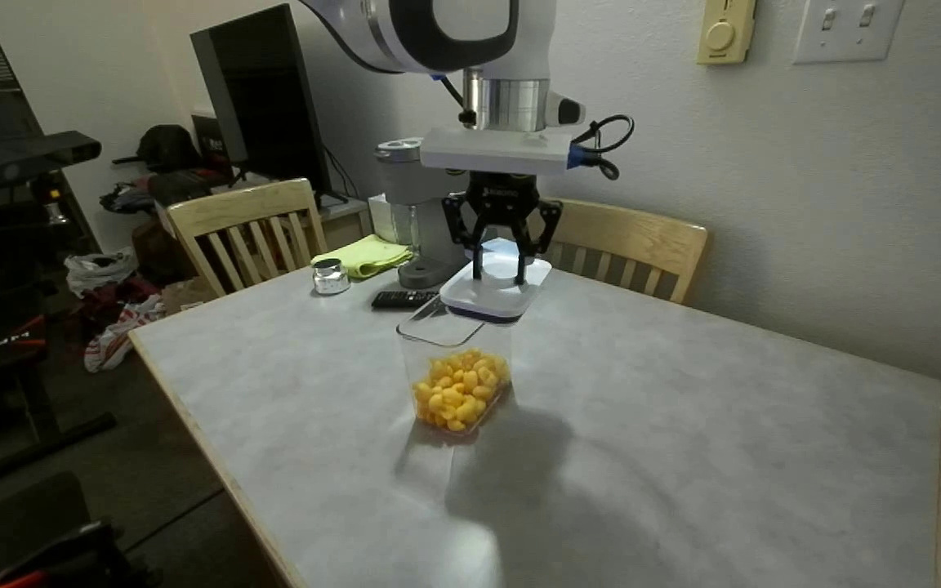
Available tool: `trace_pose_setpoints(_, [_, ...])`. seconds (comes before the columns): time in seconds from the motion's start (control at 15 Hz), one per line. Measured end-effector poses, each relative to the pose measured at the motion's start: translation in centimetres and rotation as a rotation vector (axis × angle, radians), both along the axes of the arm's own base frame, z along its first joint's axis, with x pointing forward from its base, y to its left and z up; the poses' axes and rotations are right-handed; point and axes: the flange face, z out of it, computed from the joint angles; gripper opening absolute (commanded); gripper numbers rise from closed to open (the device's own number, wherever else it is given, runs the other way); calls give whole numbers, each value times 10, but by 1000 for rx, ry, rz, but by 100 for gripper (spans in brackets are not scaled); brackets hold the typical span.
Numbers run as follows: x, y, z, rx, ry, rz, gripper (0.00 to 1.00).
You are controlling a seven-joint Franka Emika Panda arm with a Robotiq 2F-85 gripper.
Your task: Pick the lid on the table, put it on the storage jar then press the button
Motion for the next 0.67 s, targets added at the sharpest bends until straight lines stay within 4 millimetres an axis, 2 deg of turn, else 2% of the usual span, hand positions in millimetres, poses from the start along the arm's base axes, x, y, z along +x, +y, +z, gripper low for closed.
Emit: trace_pose_setpoints(0.67, [3, 20, -15, -18, -70, -164, 29])
